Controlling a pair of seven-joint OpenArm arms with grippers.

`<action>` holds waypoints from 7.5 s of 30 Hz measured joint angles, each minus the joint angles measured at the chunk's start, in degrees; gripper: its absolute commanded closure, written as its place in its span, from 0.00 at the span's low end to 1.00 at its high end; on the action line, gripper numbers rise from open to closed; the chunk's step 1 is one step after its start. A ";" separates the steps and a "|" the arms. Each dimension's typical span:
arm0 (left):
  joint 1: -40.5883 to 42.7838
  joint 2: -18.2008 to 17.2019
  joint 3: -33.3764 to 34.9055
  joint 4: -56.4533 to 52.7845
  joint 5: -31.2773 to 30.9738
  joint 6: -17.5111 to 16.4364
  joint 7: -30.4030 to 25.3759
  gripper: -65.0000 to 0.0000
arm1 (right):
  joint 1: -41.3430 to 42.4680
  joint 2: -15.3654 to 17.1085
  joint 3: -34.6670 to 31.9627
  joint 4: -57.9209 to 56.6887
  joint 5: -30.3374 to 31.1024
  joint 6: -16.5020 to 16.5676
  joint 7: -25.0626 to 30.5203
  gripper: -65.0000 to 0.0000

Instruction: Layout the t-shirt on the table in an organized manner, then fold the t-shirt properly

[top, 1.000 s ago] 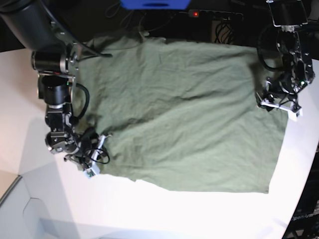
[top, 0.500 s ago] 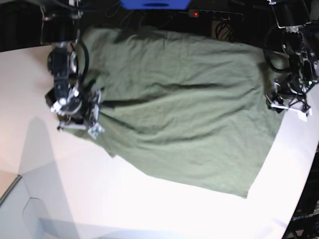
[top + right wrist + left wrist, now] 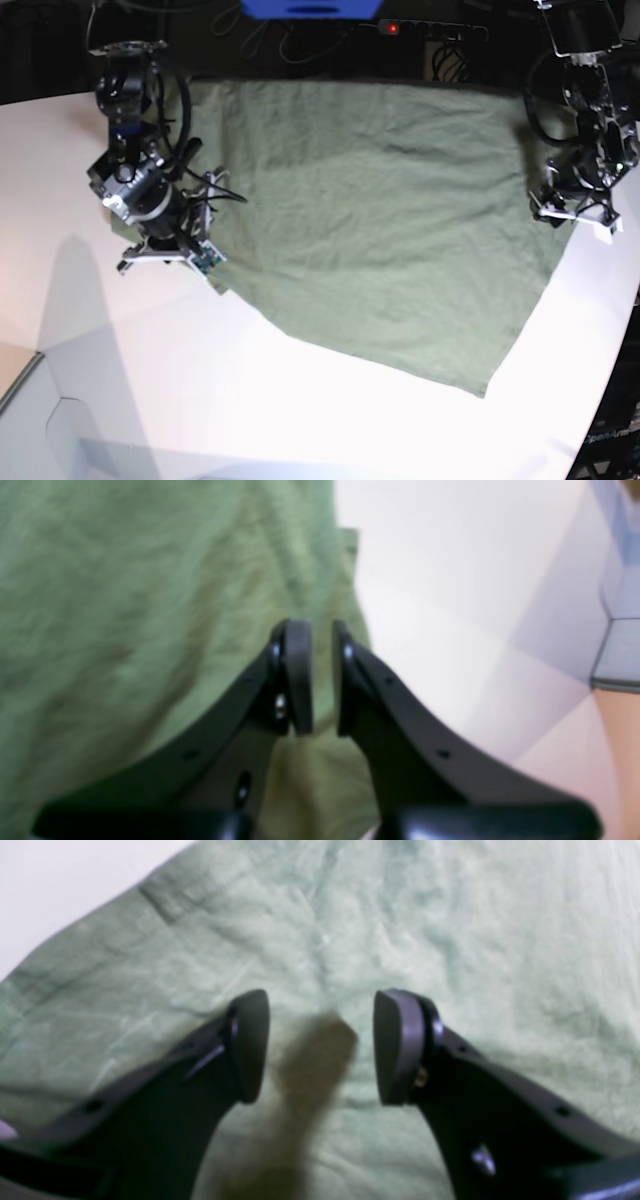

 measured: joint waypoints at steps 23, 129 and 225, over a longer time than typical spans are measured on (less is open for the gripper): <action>0.00 -0.02 -0.04 -0.20 0.02 0.00 -0.02 0.49 | 28.39 -2.32 6.43 -43.60 -0.20 -0.20 0.92 0.59; -21.18 0.28 7.65 -5.25 1.40 -0.57 -0.63 0.49 | 14.12 -0.96 11.02 -27.32 0.24 -5.53 -0.57 1.00; 7.93 -0.15 2.47 10.27 6.36 -0.28 -9.09 0.49 | 11.93 0.35 19.37 -16.59 -0.02 -0.13 -3.56 1.00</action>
